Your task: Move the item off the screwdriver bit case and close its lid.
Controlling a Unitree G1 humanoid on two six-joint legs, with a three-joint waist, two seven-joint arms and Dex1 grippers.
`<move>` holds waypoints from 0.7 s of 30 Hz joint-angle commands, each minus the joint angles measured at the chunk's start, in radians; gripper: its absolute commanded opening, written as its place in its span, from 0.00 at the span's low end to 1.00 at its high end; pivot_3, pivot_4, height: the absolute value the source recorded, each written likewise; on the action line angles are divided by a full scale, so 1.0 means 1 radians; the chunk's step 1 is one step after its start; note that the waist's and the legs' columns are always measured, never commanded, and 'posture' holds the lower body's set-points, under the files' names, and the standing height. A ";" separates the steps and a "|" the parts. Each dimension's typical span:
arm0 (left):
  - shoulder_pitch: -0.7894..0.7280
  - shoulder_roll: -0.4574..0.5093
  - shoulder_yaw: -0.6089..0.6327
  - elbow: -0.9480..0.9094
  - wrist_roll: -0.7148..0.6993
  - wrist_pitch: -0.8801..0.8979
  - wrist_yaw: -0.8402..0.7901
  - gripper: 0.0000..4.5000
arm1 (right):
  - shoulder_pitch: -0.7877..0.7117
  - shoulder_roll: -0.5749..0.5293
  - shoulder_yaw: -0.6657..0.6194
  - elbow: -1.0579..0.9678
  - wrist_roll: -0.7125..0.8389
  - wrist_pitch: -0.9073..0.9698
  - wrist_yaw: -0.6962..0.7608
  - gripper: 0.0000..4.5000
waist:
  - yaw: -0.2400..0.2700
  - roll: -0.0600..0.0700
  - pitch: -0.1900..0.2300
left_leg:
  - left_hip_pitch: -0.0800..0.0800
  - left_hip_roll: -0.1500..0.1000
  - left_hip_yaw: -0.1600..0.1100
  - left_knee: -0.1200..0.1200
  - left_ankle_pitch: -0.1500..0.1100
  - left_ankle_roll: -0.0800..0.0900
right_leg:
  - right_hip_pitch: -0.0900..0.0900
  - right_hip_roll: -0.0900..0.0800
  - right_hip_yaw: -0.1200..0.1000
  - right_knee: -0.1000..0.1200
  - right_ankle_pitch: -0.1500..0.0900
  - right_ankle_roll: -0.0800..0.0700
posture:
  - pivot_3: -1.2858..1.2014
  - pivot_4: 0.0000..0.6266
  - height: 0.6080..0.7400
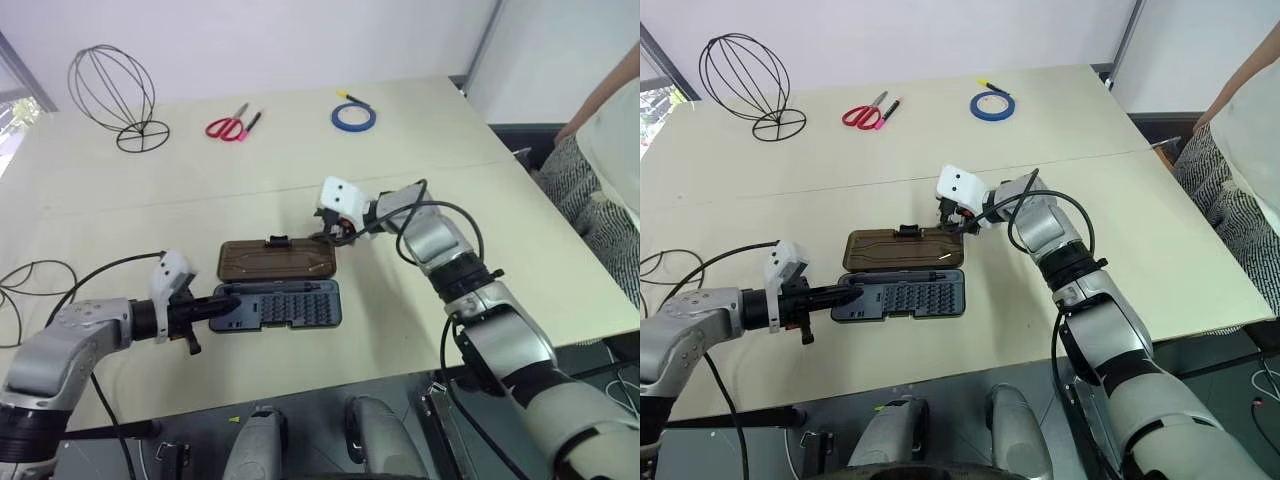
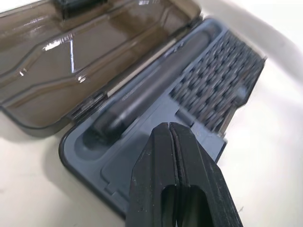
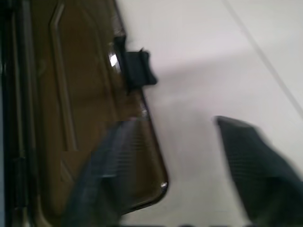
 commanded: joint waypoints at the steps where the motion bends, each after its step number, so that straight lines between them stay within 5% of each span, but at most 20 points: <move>1: -0.002 -0.005 -0.004 -0.013 0.026 -0.036 0.003 0.00 | -0.035 0.008 0.002 0.006 0.004 -0.023 0.008 0.99 | 0.000 0.000 0.000 | 0.000 0.000 0.000 0.000 0.000 0.000 | 0.000 0.000 0.000 0.000 0.000 0.000 | 0.52 0.24 1.00; 21: -0.016 -0.048 -0.035 -0.007 0.077 -0.066 0.025 0.00 | -0.163 0.038 -0.068 0.348 0.045 0.035 0.030 0.99 | -0.001 0.000 0.000 | 0.000 0.000 0.000 0.000 0.000 0.000 | 0.000 0.000 0.000 0.000 0.001 0.001 | 0.52 0.24 1.00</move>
